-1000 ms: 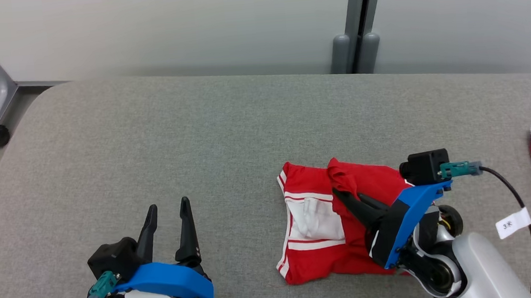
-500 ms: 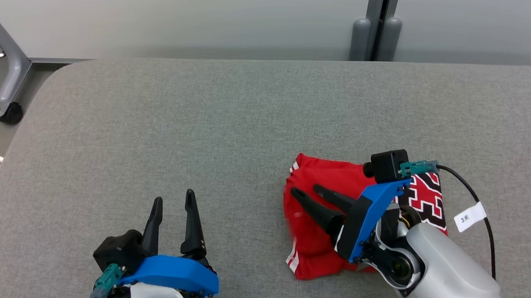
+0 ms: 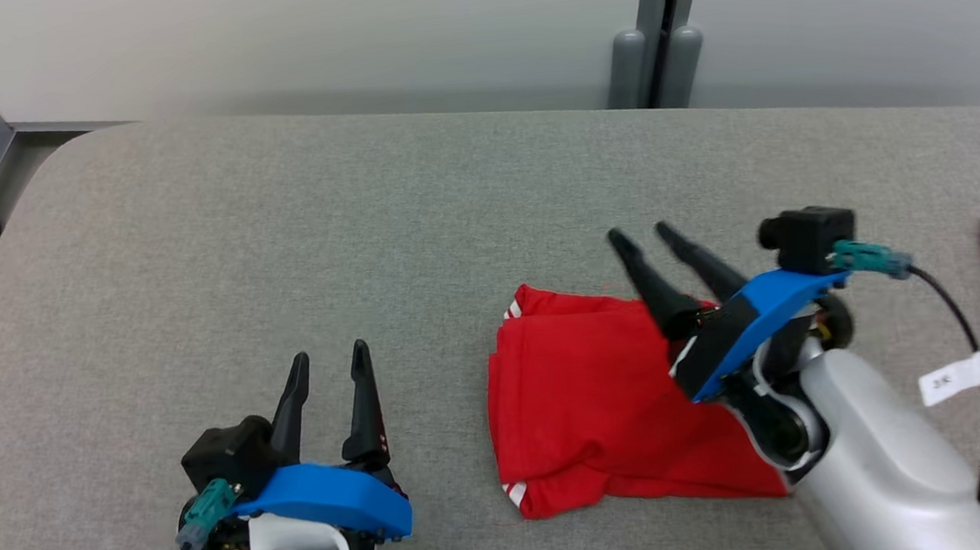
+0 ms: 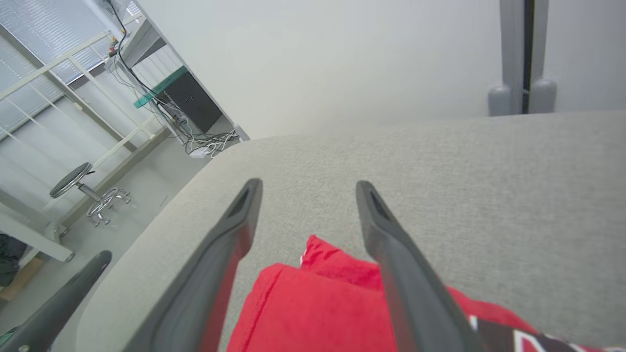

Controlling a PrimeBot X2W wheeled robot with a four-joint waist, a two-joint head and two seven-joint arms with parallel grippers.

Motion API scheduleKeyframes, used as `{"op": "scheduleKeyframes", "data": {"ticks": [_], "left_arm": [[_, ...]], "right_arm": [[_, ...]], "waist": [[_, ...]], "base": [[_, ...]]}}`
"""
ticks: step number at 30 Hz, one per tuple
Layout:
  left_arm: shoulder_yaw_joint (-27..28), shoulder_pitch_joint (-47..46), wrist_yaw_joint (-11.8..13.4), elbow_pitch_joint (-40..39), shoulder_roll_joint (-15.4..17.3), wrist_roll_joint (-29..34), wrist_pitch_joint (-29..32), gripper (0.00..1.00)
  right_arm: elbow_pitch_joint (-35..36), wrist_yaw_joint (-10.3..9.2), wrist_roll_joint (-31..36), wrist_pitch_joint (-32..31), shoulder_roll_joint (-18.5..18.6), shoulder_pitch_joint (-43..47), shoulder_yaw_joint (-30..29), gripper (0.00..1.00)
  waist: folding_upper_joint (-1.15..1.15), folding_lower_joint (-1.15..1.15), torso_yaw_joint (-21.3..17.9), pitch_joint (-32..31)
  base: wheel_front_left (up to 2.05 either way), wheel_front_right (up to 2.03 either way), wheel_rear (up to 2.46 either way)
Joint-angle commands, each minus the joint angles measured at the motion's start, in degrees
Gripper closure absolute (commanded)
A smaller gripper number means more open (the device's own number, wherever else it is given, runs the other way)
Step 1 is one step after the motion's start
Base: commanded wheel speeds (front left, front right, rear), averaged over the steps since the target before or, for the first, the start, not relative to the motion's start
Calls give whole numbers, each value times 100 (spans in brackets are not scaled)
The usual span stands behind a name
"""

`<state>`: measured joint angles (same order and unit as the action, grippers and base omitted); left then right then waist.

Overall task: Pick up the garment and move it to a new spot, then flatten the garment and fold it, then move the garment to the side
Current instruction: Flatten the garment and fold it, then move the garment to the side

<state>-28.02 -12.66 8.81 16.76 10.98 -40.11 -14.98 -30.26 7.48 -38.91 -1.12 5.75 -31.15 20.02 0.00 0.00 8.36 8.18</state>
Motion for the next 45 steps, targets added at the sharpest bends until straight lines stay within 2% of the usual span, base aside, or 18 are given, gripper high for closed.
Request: {"op": "scheduleKeyframes", "data": {"ticks": [1, 8, 11, 15, 21, 25, 28, 33, 45], "left_arm": [[-5, -131, -37, 5, -3, 75, -23, 0], [-156, -434, -147, 105, -172, 328, -24, 0], [-159, -453, -188, 180, -241, 407, -24, 0], [-25, -354, -237, 253, -369, 575, -25, 0], [434, 75, -291, 160, -471, 951, -25, 0], [722, 397, -344, 99, -479, 1160, -25, 0], [946, 602, -368, 78, -485, 1242, -25, 0], [1199, 763, -468, 64, -520, 1381, -25, 0], [1331, 791, -627, 287, -639, 1561, -25, 0]], "right_arm": [[65, 3, 178, 146, 76, 74, -117, 0], [365, 3, 1322, 951, 267, 547, -917, 0], [483, 3, 1671, 1073, 233, 786, -1017, 0], [736, 3, 2314, 1356, 86, 1268, -1343, 0], [1110, 3, 2877, 1565, -207, 2068, -1821, 0], [1408, 3, 2945, 1614, -286, 2490, -2156, 0], [1463, 3, 2706, 1627, -291, 2690, -2112, 0], [1409, 3, 2716, 1632, -281, 2796, -2071, 0], [1160, 3, 2730, 1633, -281, 2795, -2082, 0]], "waist": [[0, 0, -45, -27], [0, 0, -203, -163], [0, 0, -261, -226], [0, 0, -387, -370], [0, 0, -503, -591], [0, 0, -555, -651], [0, 0, -608, -704], [0, 0, -646, -723], [0, 0, -632, -789]], "base": [[0, 0, 0], [0, 0, 0], [0, 0, 0], [0, 0, 0], [0, 0, 0], [0, 0, 0], [0, 0, 0], [0, 0, 0], [0, 0, 0]]}}
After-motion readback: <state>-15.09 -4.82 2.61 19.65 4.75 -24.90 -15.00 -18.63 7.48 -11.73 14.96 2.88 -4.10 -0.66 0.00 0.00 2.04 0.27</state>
